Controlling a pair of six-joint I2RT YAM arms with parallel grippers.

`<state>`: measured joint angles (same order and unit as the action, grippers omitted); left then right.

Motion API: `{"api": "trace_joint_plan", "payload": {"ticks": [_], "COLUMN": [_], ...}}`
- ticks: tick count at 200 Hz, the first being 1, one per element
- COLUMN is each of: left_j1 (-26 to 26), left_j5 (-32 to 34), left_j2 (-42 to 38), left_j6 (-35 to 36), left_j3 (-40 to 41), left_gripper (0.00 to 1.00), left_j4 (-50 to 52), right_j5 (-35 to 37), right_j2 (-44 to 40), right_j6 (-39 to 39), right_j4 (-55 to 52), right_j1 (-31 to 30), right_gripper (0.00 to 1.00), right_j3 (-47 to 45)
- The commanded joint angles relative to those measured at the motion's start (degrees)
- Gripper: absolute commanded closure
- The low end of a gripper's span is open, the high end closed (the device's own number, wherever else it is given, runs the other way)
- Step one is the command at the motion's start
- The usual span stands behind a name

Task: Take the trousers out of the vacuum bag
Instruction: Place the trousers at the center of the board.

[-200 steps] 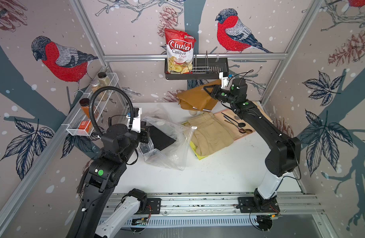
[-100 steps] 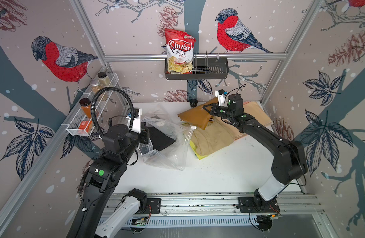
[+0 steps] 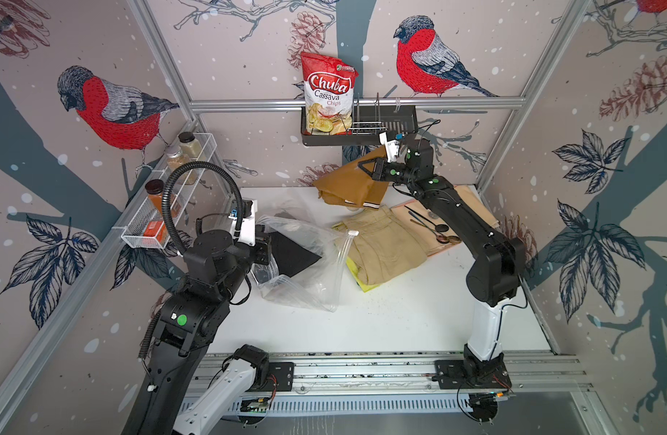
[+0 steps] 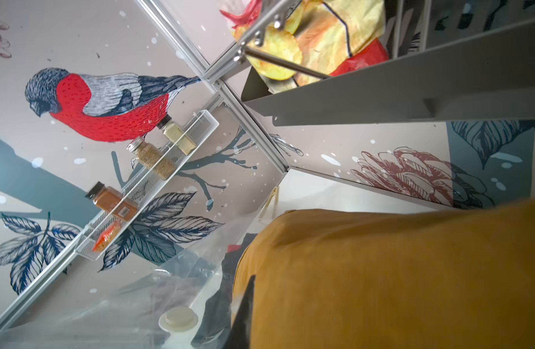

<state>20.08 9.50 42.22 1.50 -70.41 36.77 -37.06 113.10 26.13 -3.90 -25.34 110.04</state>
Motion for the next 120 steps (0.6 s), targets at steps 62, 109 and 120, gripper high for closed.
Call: {"api": "trace_joint_plan", "payload": {"ticks": [62, 109, 120], "left_j1": [-0.04, -0.04, -0.04], "left_j5": [1.87, 0.55, 0.19], "left_j2": [-0.75, 1.07, 1.08], "left_j6": [0.18, 0.22, -0.04], "left_j3": [-0.16, 0.26, 0.64], "left_gripper": [1.0, 1.0, 1.0], "left_j4": [0.57, -0.62, -1.37], "right_j5": [-1.51, 2.62, 6.43], "right_j2": [-15.94, -25.43, -27.36], "right_j6": [-8.99, 0.42, 2.2], "right_j4": [6.97, 12.06, 13.56], "right_j1": [3.75, 1.09, -1.59], "right_gripper": [1.0, 1.0, 1.0], "right_j3": [-31.6, -42.31, -43.89]}}
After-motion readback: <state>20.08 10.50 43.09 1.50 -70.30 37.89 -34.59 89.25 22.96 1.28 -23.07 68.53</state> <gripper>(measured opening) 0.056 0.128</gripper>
